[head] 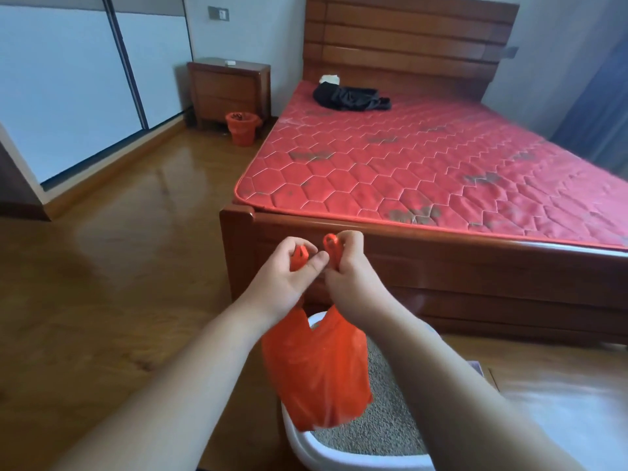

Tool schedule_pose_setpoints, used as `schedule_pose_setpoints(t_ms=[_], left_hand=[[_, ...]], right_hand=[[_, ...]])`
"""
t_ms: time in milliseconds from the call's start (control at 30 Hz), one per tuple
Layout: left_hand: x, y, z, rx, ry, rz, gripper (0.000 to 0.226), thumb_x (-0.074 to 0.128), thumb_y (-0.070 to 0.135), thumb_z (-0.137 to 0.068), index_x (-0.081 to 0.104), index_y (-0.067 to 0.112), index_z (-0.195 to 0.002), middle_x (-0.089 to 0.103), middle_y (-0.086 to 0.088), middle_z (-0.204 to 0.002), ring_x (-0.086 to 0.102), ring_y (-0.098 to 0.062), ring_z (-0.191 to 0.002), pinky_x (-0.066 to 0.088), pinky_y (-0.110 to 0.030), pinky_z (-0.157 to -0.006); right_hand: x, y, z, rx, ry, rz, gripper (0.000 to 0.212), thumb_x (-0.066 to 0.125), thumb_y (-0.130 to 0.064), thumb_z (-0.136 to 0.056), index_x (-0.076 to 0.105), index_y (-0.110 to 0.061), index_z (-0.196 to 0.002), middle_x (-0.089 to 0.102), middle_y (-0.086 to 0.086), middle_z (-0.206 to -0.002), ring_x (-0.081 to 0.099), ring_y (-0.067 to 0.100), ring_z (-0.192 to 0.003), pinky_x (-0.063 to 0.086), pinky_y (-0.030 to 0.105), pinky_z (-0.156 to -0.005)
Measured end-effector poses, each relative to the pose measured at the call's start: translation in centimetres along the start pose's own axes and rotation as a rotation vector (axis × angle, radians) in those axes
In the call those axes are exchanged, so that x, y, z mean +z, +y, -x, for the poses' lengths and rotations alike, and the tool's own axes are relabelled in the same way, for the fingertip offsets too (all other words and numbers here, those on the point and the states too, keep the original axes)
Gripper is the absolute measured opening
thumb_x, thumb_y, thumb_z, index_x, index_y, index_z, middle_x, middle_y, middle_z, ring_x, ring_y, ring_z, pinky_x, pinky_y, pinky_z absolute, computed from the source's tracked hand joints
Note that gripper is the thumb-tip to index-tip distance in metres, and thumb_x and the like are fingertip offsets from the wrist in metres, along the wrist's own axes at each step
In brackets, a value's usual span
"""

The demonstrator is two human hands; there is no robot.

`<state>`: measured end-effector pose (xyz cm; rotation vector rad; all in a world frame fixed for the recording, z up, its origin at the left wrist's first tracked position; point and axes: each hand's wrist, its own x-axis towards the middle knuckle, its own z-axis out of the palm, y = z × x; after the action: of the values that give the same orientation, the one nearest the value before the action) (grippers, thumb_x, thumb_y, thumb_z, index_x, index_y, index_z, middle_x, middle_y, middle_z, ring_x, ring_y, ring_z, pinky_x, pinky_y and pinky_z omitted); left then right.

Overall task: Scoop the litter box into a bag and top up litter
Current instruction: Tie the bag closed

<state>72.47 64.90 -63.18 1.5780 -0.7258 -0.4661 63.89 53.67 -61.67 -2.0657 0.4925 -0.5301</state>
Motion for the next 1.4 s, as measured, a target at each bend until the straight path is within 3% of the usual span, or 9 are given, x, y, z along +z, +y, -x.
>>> schedule_pose_setpoints(t_ms=[200, 367, 533, 800, 900, 1000, 1167, 1267, 1400], left_hand=[[0.7, 0.1, 0.1, 0.080, 0.138, -0.195, 0.022, 0.067, 0.032, -0.092, 0.057, 0.019, -0.078, 0.055, 0.011, -0.060, 0.048, -0.002, -0.055, 0.040, -0.019, -0.054], [0.7, 0.9, 0.4, 0.171, 0.169, -0.199, 0.016, 0.061, 0.021, -0.097, 0.061, 0.015, -0.082, 0.063, 0.001, -0.069, 0.056, -0.006, -0.061, 0.047, -0.023, -0.060], [0.5, 2.2, -0.1, 0.005, 0.245, 0.512, 0.020, 0.054, 0.011, -0.100, 0.054, 0.010, -0.080, 0.053, -0.005, -0.063, 0.035, -0.009, -0.040, 0.027, -0.019, -0.041], [-1.9, 3.0, -0.3, 0.038, 0.316, 0.690, 0.021, 0.054, 0.017, -0.100, 0.057, 0.018, -0.079, 0.056, -0.002, -0.064, 0.034, -0.007, -0.044, 0.026, -0.020, -0.041], [-2.5, 2.9, -0.7, 0.027, 0.355, 0.740, 0.021, 0.052, 0.019, -0.102, 0.056, 0.017, -0.081, 0.059, -0.003, -0.068, 0.037, -0.007, -0.045, 0.030, -0.020, -0.042], [-2.5, 2.6, -0.8, -0.033, 0.291, 0.800, 0.014, 0.055, 0.028, -0.100, 0.055, 0.015, -0.095, 0.070, -0.012, -0.090, 0.053, -0.011, -0.057, 0.046, -0.025, -0.054], [-3.4, 1.0, -0.6, -0.037, 0.124, 0.243, 0.101, 0.067, 0.086, -0.054, 0.045, 0.025, -0.132, 0.068, 0.005, -0.118, 0.067, -0.008, -0.105, 0.054, -0.034, -0.093], [-3.3, 0.5, 0.0, 0.007, -0.066, 0.174, 0.102, 0.067, 0.088, -0.049, 0.045, 0.030, -0.131, 0.067, 0.008, -0.116, 0.066, -0.007, -0.104, 0.055, -0.025, -0.082], [-2.2, 0.3, 0.5, 0.044, -0.319, 0.077, 0.110, 0.068, 0.081, -0.056, 0.036, 0.027, -0.147, 0.052, 0.008, -0.141, 0.052, 0.003, -0.125, 0.046, -0.016, -0.098]], right_hand=[[0.1, -0.7, 1.4, -0.109, -0.166, 0.094, 0.028, 0.044, -0.002, -0.089, 0.031, -0.017, -0.110, 0.060, 0.009, -0.067, 0.056, 0.022, -0.052, 0.046, 0.027, -0.043], [0.4, 0.1, 1.2, -0.121, -0.149, 0.111, 0.039, 0.052, -0.008, -0.089, 0.036, -0.026, -0.120, 0.067, 0.003, -0.078, 0.065, 0.018, -0.062, 0.053, 0.035, -0.060], [0.2, 0.9, 0.5, -0.104, -0.125, 0.068, 0.009, 0.062, -0.015, -0.086, 0.059, -0.022, -0.081, 0.068, -0.004, -0.066, 0.064, 0.008, -0.061, 0.054, 0.033, -0.063], [0.4, 1.5, 0.3, 0.067, -0.405, 0.003, 0.004, 0.067, -0.017, -0.079, 0.065, -0.019, -0.082, 0.075, 0.001, -0.077, 0.071, 0.020, -0.078, 0.056, 0.047, -0.086], [0.4, 1.5, 0.1, 0.097, -0.379, 0.046, 0.008, 0.062, -0.024, -0.085, 0.065, -0.020, -0.080, 0.074, 0.002, -0.078, 0.066, 0.029, -0.073, 0.055, 0.047, -0.077], [0.6, 1.2, 0.1, 0.164, -0.262, -0.104, 0.024, 0.052, -0.022, -0.094, 0.063, -0.021, -0.072, 0.062, -0.001, -0.062, 0.051, 0.018, -0.059, 0.041, 0.036, -0.061], [-0.2, 0.3, -0.7, 0.307, 0.034, -0.640, 0.032, 0.048, -0.014, -0.099, 0.061, -0.020, -0.071, 0.043, -0.004, -0.055, 0.040, 0.016, -0.055, 0.032, 0.028, -0.051], [-1.1, -0.4, -0.8, 0.401, 0.124, -0.913, 0.024, 0.049, -0.011, -0.100, 0.057, -0.016, -0.079, 0.039, -0.004, -0.055, 0.041, 0.013, -0.050, 0.036, 0.022, -0.046], [-1.4, -0.3, -1.2, 0.468, 0.265, -1.102, 0.021, 0.048, -0.010, -0.100, 0.054, -0.013, -0.080, 0.040, -0.003, -0.056, 0.044, 0.013, -0.050, 0.040, 0.025, -0.052]])
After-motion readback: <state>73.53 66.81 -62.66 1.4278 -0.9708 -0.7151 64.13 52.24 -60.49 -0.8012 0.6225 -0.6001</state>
